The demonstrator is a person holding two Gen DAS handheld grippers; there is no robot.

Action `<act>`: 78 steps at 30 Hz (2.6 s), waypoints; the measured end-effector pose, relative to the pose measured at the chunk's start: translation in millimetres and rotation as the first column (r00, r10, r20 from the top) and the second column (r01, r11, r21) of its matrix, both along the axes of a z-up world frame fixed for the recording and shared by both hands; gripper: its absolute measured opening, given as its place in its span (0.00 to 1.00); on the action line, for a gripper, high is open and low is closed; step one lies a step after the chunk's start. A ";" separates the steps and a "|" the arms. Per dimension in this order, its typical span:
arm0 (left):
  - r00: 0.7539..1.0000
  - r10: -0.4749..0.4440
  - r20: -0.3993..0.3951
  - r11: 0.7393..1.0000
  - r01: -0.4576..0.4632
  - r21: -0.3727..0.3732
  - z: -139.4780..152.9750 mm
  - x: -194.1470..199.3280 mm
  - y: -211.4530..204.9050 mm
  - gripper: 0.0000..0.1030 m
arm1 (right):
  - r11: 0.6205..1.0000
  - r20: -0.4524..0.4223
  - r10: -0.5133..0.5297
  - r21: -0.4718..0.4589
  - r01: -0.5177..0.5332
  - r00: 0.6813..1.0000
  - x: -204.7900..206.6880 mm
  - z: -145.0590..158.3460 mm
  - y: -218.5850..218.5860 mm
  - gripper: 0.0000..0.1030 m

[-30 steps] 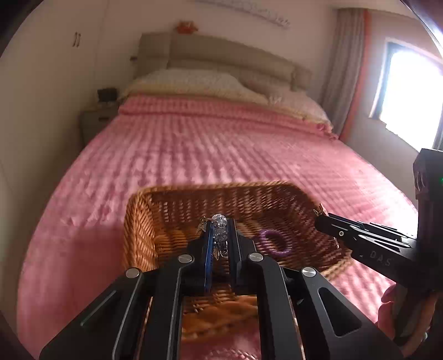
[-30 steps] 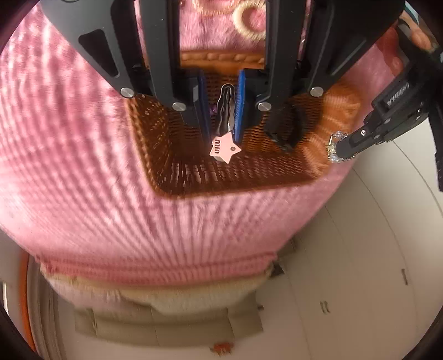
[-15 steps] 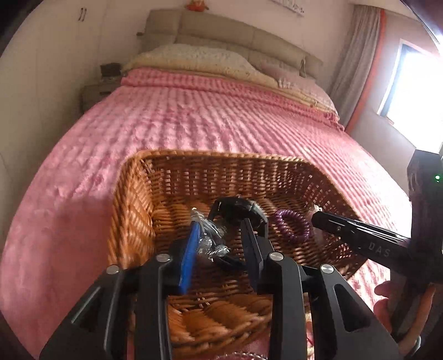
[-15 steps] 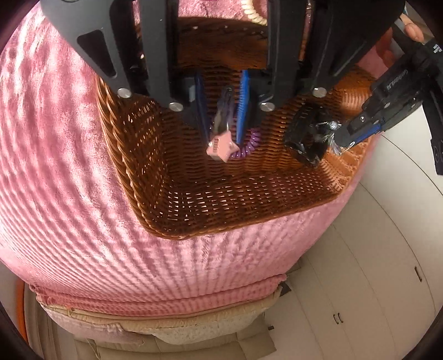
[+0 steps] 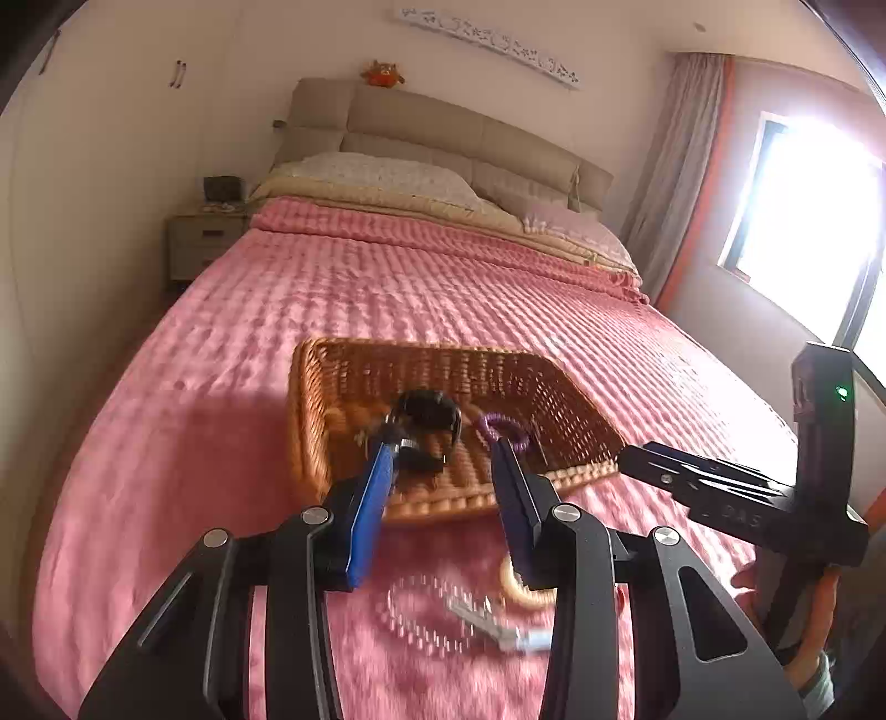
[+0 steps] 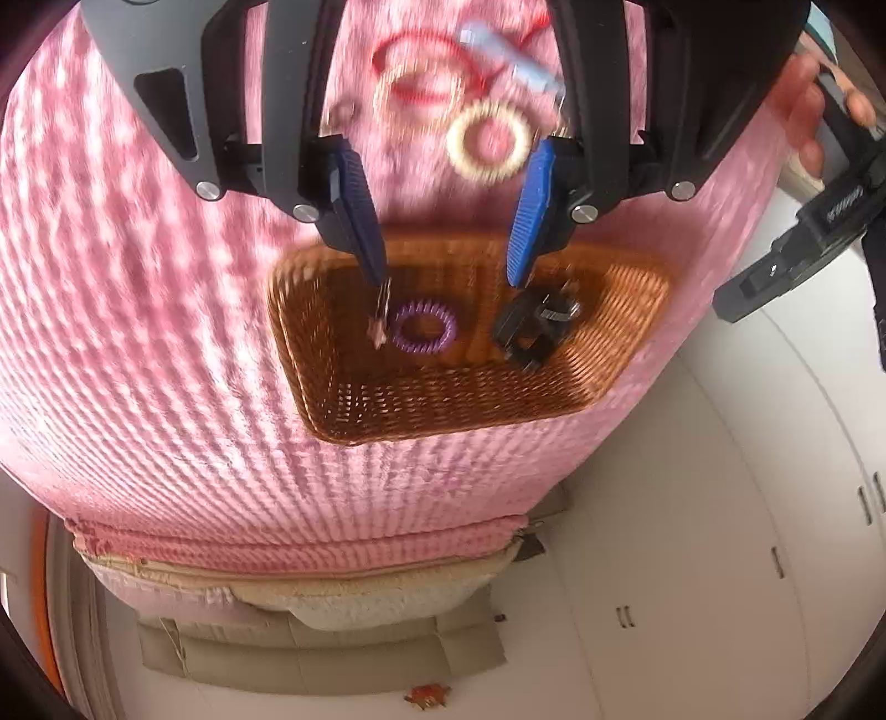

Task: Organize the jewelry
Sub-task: 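Grasp the crystal bead bracelet with the left tool while the right grasps the gold coil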

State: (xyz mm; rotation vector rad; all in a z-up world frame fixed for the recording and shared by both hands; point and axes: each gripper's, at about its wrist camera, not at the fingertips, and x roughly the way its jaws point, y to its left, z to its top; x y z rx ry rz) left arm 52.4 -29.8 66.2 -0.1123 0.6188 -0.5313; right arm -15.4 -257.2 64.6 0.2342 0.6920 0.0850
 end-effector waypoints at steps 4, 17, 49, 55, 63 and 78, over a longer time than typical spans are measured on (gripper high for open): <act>0.999 0.004 -0.035 1.000 -0.004 -0.002 -14.1 -17.8 8.8 0.35 | 0.998 0.002 -0.031 -0.056 0.032 1.000 -27.3 -10.7 1.4 0.41; 0.964 -0.010 -0.264 1.000 0.014 0.016 -95.5 -8.8 7.4 0.33 | 0.998 -0.130 -0.061 -0.026 0.058 0.990 -35.8 -79.2 -11.3 0.34; 0.947 0.007 -0.322 0.994 0.029 0.105 -98.0 -36.6 53.1 0.06 | 0.996 -0.163 -0.087 0.010 0.090 0.983 -74.7 -74.7 -20.2 0.08; 0.942 -0.012 -0.335 0.993 0.050 0.104 -104.8 -75.8 53.0 0.07 | 0.995 -0.207 -0.099 -0.028 0.096 0.973 -90.1 -91.0 -15.9 0.08; 0.953 -0.062 -0.298 0.990 0.096 0.101 -98.4 -96.1 56.0 0.27 | 0.997 -0.194 -0.077 0.016 0.082 0.978 -94.3 -94.9 -19.9 0.10; 0.979 0.021 -0.201 0.952 0.042 0.303 -109.3 -70.1 30.6 0.28 | 0.977 -0.182 -0.105 -0.202 0.068 0.978 -89.6 -98.9 11.5 0.39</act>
